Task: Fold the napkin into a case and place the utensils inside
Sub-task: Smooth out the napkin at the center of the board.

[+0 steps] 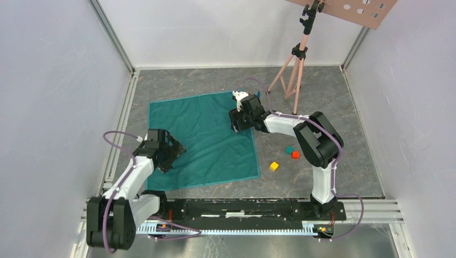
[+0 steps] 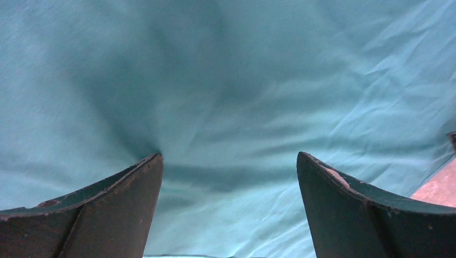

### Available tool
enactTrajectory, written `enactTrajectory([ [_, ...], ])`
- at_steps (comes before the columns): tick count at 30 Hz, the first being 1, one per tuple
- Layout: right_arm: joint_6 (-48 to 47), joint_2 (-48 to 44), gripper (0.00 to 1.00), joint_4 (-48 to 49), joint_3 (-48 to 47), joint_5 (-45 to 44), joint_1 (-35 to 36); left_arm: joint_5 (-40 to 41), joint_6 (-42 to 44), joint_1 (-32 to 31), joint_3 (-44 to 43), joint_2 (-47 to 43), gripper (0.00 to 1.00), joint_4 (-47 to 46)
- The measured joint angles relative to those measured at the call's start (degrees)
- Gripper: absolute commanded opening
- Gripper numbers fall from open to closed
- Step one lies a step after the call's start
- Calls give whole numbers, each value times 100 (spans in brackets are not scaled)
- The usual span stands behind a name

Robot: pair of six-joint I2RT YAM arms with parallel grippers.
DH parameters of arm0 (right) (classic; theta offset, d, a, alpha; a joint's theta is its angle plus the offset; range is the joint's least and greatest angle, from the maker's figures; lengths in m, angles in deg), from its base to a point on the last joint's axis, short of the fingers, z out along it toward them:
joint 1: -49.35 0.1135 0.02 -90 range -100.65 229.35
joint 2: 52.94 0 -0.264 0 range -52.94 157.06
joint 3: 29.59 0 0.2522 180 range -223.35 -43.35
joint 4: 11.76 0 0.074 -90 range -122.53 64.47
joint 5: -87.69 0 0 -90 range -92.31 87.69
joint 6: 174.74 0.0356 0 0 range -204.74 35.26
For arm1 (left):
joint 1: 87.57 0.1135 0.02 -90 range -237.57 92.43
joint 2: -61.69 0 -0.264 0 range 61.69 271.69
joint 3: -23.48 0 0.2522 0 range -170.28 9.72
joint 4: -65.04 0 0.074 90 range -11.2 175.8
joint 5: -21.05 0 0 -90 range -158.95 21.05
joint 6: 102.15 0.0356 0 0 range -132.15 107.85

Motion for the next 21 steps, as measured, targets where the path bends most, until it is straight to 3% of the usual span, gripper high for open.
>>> enactTrajectory([
  [5, -20, -2, 73, 4, 4, 87, 15, 35, -26, -2, 142, -907, 100, 588],
  [11, -225, -55, 75, -350, -83, 81, 103, -560, 83, 0, -181, -1582, 100, 726],
  [16, -354, -249, 76, -599, -83, 68, 175, -835, 452, 0, -957, -1447, 100, 651],
  [21, -374, -437, 76, -610, -72, 57, 186, -970, 754, 0, -1543, -568, 100, 341],
])
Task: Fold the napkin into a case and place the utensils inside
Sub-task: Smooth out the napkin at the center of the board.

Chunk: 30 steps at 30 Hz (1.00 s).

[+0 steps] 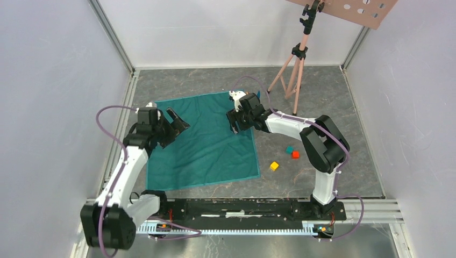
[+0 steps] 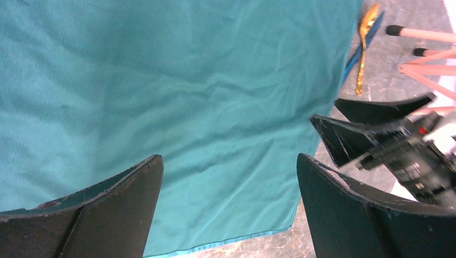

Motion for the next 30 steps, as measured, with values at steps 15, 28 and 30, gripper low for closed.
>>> enactTrajectory([
  [15, -20, 520, 76, 457, -398, -376, -4, 13, 195, 348, -492, 2741, 100, -903],
  [28, 17, 1534, 76, 623, -1397, -260, -20, 330, 181, 868, -308, 3143, 100, -1067],
  [30, 68, 1655, 76, 664, -1561, -164, -20, 354, 120, 1023, -407, 3329, 100, -973],
])
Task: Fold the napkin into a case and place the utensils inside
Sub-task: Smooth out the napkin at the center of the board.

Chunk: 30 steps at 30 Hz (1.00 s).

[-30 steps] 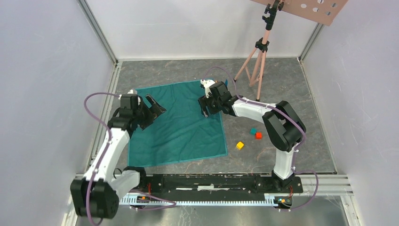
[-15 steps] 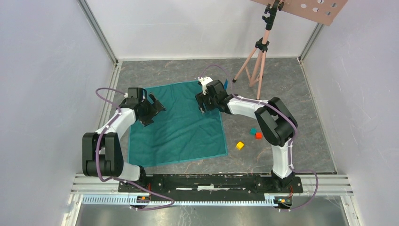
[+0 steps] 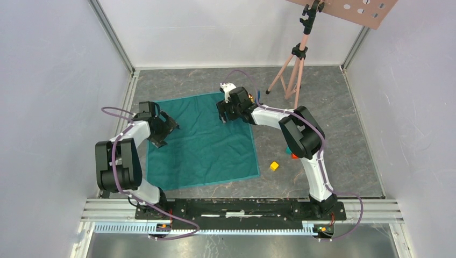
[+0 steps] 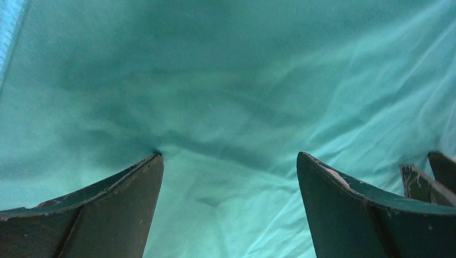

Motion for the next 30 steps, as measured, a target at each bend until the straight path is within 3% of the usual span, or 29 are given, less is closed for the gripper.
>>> enactTrajectory([
  [10, 348, 411, 77, 289, -492, 542, 0, 59, -48, 557, -688, 647, 100, 76],
  [15, 339, 391, 84, 66, -570, 713, -59, -251, -70, 632, -623, 621, 100, -57],
  [25, 540, -706, 89, -479, 387, 702, -546, -1458, -59, 391, 96, -463, 100, -343],
  [30, 584, -713, 89, -535, 507, 592, -667, -1740, -57, -280, 101, -1058, 100, -341],
])
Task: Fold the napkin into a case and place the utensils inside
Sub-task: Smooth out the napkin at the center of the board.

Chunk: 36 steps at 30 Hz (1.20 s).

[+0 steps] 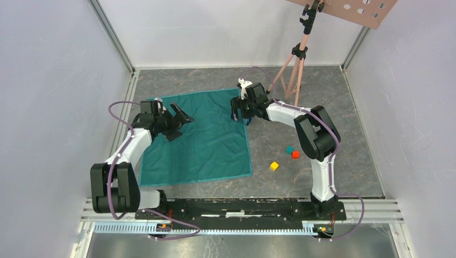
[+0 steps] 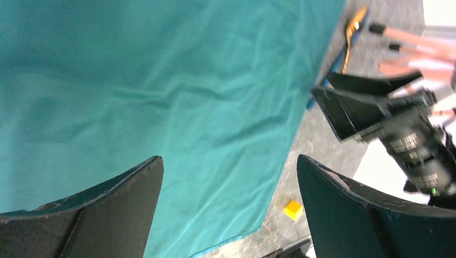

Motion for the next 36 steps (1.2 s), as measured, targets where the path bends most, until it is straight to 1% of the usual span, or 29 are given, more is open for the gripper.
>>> enactTrajectory([
  [4, 11, -2, 89, -13, 234, -59, -9, -81, 0, -579, 72, -306, 100, 15],
  [6, 0, -63, 89, 13, 317, -131, -9, -101, 0, -723, 105, -435, 100, 70],
  [9, -4, -264, 89, -57, 568, -398, -15, -59, 37, -756, 111, -601, 100, 210],
  [14, -122, -894, 88, -356, 1329, -1123, -70, 114, 208, -756, 111, -654, 100, 422],
  [16, -190, -964, 88, -459, 1386, -1132, -87, 203, 254, -756, 103, -632, 100, 490],
  [20, -170, -964, 88, -341, 1379, -946, -26, 280, 273, -745, -7, -404, 100, 601],
  [24, -63, -872, 88, -271, 1104, -741, 234, 426, 275, -682, -107, -142, 100, 614],
  [29, 9, -358, 88, -103, 284, -605, 527, 658, 275, -533, -136, 79, 100, 599],
  [34, 87, 94, 88, 63, -55, -514, 595, 662, 273, -393, -140, 549, 100, 428],
  [36, 107, 280, 87, 68, -155, -516, 584, 664, 273, -378, -70, 590, 100, 299],
])
